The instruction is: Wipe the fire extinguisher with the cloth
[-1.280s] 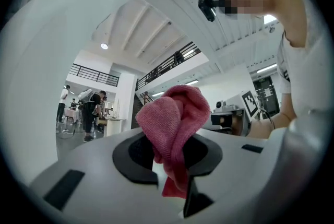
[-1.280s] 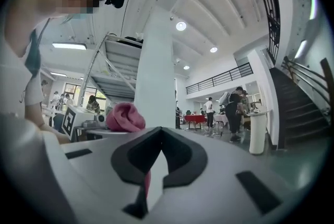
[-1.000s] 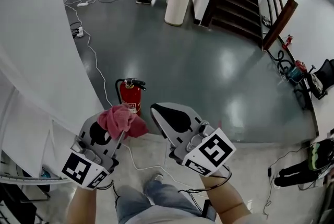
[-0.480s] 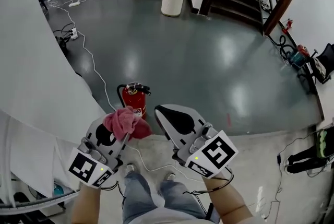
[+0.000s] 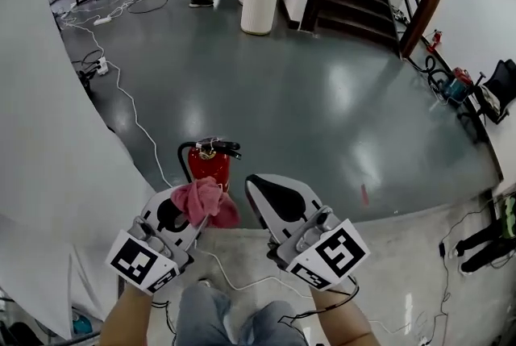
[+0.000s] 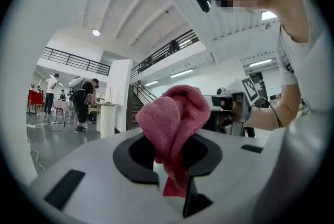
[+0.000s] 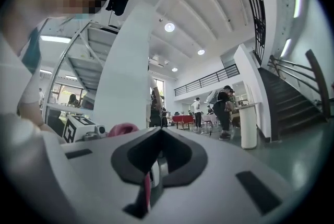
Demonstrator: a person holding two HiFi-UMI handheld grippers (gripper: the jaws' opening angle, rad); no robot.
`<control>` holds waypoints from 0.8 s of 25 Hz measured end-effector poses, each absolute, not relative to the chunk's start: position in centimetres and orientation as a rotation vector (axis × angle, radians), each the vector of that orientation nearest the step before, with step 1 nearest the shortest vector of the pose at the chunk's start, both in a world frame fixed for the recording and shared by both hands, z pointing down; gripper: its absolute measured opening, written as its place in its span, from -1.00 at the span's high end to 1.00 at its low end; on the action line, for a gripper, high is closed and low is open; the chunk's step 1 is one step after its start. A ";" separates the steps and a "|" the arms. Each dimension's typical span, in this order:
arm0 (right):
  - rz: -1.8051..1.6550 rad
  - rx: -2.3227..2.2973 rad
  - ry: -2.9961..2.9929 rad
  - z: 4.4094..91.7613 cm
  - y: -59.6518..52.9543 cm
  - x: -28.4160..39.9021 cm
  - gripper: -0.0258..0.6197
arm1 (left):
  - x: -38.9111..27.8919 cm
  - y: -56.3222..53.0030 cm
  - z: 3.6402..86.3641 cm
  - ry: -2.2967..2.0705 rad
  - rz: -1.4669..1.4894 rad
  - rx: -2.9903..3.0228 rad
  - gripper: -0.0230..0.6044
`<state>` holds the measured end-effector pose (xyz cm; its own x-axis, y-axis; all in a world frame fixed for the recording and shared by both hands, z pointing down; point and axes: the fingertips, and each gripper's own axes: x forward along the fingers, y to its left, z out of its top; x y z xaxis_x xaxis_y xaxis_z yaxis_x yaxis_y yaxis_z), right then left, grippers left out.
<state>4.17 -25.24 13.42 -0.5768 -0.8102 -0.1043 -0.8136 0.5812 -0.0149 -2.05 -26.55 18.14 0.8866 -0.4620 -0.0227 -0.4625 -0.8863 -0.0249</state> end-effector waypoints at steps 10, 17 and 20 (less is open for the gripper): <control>0.130 -1.380 2.743 32.6 -28.5 4.3 0.90 | -1.7 -32.5 35.7 0.826 -0.041 -2.896 0.64; 0.220 -1.335 2.742 41.7 -29.2 2.8 0.90 | -2.7 -35.1 43.7 0.918 -0.014 -2.884 0.64; 0.219 -1.303 2.741 43.5 -28.5 2.6 0.90 | -3.5 -37.0 43.4 1.018 0.028 -2.834 0.64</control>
